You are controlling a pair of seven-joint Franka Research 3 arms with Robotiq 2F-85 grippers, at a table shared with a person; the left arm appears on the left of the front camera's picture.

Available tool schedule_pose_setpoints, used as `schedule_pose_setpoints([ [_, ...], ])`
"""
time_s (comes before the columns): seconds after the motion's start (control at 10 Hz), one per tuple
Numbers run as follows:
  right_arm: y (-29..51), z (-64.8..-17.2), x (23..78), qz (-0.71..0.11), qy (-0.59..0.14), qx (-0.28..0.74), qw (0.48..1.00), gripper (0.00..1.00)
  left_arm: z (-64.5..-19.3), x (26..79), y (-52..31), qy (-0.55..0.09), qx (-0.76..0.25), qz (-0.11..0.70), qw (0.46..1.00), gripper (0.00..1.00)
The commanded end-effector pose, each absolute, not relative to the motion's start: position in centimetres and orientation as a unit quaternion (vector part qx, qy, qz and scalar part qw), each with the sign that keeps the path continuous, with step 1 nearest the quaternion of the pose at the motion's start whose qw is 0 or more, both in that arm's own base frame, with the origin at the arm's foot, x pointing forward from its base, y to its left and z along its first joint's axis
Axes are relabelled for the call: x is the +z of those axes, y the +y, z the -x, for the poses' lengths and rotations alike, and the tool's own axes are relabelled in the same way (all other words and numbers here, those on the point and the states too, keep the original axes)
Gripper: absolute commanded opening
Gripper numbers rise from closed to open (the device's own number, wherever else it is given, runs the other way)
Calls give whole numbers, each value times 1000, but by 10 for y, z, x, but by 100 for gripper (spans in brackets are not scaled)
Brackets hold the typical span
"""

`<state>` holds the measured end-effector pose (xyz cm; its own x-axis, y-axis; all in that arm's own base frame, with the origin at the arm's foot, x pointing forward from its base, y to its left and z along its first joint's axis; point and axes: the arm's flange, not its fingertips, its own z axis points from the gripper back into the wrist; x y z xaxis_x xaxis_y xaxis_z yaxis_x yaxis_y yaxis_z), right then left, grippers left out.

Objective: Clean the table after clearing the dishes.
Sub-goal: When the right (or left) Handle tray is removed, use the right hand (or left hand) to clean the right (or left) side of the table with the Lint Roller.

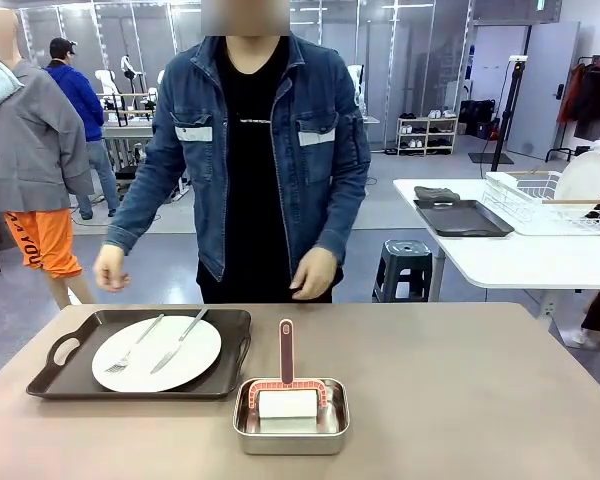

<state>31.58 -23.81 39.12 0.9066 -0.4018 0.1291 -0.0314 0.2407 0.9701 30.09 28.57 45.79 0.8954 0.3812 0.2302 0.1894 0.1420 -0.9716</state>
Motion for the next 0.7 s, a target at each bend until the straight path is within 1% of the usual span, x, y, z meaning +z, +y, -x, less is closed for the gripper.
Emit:
schedule_pose_setpoints([
  [0.0, -240, -317, 395, -600, -180, -117, 771, 100, -296, 460, 287, -218, 64, 654, 722, 100],
  [0.6, -240, -317, 395, -600, -180, -117, 771, 100, -296, 460, 287, -218, 64, 654, 722, 100],
])
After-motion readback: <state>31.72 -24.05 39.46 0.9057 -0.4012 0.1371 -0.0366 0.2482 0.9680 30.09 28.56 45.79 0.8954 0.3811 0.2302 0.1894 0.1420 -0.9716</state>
